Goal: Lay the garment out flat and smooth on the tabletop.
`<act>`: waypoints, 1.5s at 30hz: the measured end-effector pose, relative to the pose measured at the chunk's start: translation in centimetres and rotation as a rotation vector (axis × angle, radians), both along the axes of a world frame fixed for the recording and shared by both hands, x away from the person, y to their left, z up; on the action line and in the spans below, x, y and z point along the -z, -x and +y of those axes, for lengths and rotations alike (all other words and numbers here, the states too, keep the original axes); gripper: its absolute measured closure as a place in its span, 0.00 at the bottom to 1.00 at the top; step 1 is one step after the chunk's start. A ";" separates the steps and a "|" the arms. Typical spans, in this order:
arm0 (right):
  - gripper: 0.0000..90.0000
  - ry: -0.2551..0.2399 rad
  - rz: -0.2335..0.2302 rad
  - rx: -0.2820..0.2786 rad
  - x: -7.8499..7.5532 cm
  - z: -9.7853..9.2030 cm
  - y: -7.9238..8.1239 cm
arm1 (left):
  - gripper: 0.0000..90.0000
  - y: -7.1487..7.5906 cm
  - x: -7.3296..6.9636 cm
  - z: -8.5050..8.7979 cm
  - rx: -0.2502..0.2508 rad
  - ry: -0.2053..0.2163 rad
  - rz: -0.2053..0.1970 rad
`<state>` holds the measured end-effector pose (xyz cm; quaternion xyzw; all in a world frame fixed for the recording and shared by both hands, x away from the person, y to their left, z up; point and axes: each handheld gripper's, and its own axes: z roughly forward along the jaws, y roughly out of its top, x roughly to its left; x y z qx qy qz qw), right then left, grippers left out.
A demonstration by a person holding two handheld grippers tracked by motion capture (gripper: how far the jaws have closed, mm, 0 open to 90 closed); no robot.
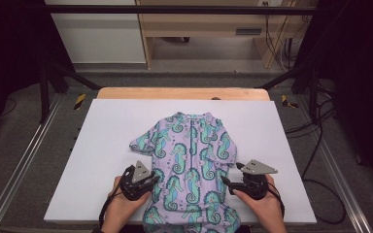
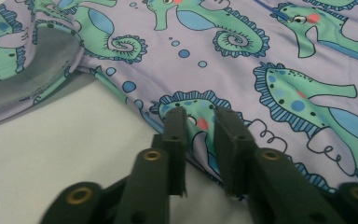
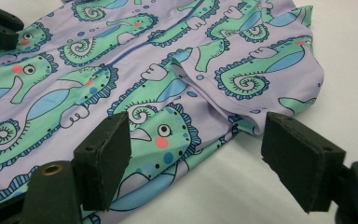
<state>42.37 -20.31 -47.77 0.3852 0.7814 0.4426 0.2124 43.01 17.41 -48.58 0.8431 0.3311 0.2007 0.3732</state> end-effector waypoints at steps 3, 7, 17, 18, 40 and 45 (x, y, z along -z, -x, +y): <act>0.29 0.002 -0.008 0.003 0.0 0.0 0.0 | 0.94 -0.2 0.0 0.1 -0.005 -0.001 0.002; 0.30 0.006 -0.014 0.005 -0.1 0.2 0.1 | 0.98 -0.2 -0.1 0.5 -0.018 -0.011 -0.005; 0.33 0.045 -0.034 -0.021 -0.9 1.4 0.0 | 0.84 0.0 0.0 1.7 -0.067 0.002 -0.044; 0.33 0.049 -0.034 -0.023 -1.0 1.6 -0.2 | 0.78 0.1 0.0 1.8 -0.074 0.017 -0.064; 0.39 0.141 0.090 0.006 -0.8 7.7 -6.7 | 0.13 0.1 -0.8 3.1 -0.184 0.182 -0.110; 0.48 0.162 0.103 0.034 -0.3 8.2 -7.8 | 0.13 0.2 -1.0 3.7 -0.214 0.206 -0.129</act>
